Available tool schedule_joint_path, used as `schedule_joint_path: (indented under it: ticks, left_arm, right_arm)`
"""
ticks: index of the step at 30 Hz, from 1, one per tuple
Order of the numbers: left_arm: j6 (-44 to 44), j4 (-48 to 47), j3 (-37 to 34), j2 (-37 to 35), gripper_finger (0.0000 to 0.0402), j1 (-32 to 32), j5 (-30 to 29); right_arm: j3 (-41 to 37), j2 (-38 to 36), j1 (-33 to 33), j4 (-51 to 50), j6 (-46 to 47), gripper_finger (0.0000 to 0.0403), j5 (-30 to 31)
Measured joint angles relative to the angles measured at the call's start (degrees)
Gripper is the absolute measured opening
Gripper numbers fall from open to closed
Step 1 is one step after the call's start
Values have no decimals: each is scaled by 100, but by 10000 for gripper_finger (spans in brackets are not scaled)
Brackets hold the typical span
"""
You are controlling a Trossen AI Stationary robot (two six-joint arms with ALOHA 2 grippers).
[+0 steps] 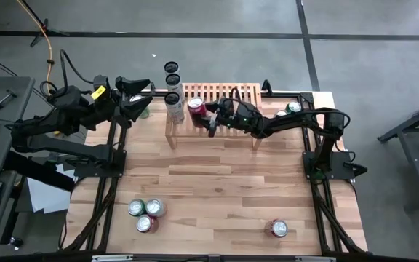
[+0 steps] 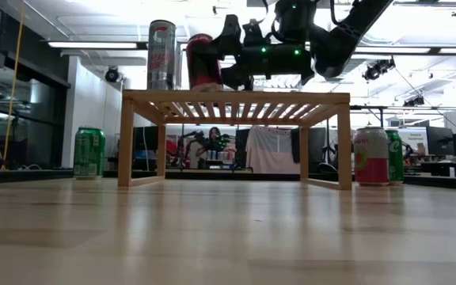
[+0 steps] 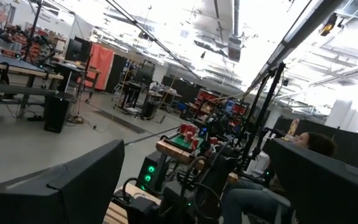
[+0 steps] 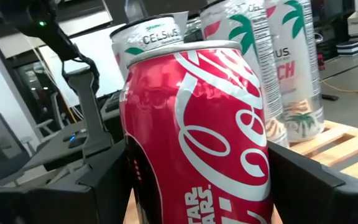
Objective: Place canned beverage on shelf
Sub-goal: Put the top left red-white soda can on the shelf
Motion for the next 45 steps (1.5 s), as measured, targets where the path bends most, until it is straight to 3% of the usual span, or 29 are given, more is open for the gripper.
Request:
schedule_joint_path:
  ticks: [29, 39, 45]
  left_arm:
    - [6, -24, 0, 0, 392, 0, 3]
    - [6, -26, 0, 0, 392, 0, 3]
    - [8, -24, 0, 0, 392, 0, 5]
  right_arm:
    - [15, -26, -17, -376, -43, 297, 26]
    - [-33, -31, -17, -740, -33, 386, 35]
    - [-17, -46, -17, -929, -46, 397, 39]
